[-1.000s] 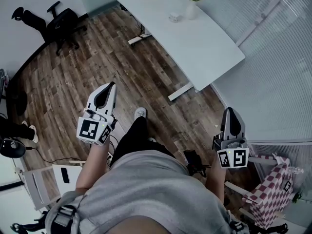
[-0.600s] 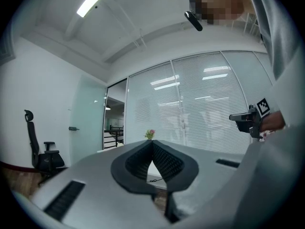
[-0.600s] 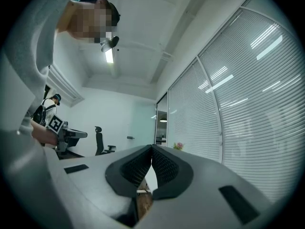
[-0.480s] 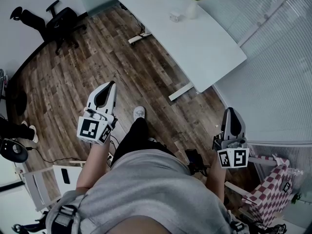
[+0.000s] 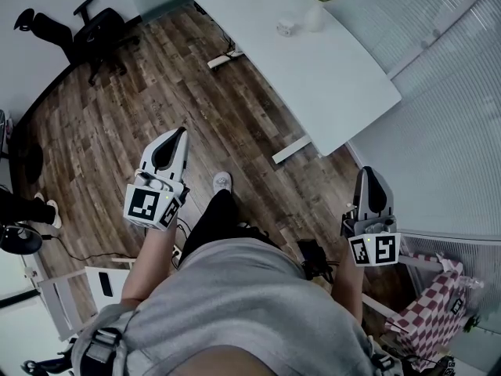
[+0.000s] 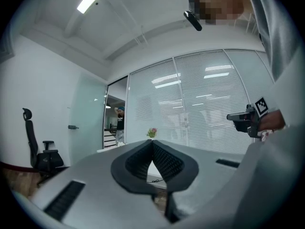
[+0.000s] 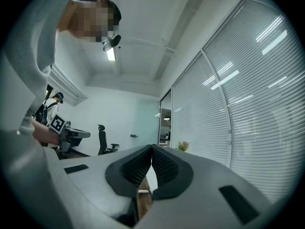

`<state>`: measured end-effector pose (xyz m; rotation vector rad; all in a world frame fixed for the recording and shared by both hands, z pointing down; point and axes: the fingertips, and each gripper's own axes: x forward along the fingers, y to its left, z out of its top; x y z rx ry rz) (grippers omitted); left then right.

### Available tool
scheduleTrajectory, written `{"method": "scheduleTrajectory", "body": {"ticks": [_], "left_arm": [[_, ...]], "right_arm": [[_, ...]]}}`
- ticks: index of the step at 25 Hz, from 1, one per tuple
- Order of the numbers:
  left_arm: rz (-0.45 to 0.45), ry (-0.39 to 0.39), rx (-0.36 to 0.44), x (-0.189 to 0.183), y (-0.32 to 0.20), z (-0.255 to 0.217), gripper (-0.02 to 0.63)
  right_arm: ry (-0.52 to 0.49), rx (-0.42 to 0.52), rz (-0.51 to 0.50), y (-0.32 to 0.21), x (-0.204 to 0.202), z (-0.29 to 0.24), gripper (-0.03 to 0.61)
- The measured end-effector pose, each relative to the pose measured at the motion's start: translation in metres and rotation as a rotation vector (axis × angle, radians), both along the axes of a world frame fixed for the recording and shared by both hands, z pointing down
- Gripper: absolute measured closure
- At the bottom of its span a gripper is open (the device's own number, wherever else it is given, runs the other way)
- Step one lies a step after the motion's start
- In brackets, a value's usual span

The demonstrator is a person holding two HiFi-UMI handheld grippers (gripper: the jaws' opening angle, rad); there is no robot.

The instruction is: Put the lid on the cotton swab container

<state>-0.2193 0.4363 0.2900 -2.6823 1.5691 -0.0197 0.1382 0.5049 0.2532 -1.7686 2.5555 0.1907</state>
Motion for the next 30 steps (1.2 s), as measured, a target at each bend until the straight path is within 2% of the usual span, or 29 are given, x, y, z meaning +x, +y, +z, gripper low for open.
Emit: {"method": "scheduleTrajectory", "body": {"ticks": [6,10,19,30], "left_arm": [[0.013,0.005,-0.001,0.002,-0.034,-0.001,0.607],[0.024,0.004,-0.001,-0.001,-0.060,-0.005,0.607],[0.011,0.006,0.002,-0.031,-0.114,-0.007,0.607],[0.040,0.007,0.001,-0.049,-0.190,-0.002,0.607]], "right_arm": [[-0.009,-0.029,0.016,-0.028,0.000,0.008,0.552],[-0.013,-0.039,0.002,-0.055,-0.014,0.009,0.552],[-0.012,-0.023,-0.014,-0.114,-0.044,0.002,0.552],[-0.020,-0.020,0.034,-0.176,-0.060,0.004,0.552]]}}
